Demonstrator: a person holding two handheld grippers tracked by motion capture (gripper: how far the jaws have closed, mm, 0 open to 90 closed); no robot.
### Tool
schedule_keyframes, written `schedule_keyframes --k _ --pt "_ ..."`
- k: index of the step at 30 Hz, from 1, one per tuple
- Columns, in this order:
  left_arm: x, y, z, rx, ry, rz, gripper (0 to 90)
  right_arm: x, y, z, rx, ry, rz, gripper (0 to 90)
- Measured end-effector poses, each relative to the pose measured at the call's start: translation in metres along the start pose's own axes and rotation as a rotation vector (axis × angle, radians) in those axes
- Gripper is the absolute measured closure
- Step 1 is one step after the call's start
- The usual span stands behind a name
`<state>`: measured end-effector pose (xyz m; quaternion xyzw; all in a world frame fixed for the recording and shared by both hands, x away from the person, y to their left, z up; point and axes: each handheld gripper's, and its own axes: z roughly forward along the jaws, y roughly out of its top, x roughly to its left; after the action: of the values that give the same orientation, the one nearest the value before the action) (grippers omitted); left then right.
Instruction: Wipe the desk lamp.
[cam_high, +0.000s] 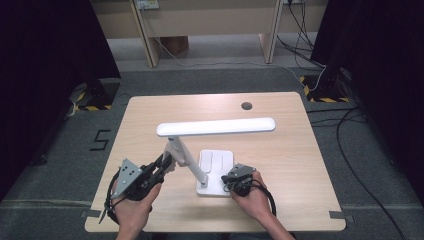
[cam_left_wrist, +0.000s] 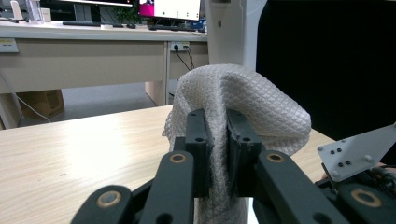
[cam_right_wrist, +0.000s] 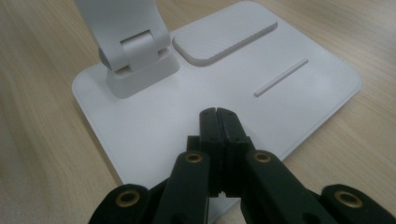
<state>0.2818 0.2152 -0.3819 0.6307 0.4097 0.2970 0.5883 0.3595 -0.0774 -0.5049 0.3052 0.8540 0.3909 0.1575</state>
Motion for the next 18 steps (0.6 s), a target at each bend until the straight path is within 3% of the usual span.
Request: schedule_keyframes --k 18 --pt "-0.0009 -0.0037 0.0037 0.027 -0.013 0.023 80.8 -0.0001 0.0 0.0001 -0.001 0.0 -0.002 90.0"
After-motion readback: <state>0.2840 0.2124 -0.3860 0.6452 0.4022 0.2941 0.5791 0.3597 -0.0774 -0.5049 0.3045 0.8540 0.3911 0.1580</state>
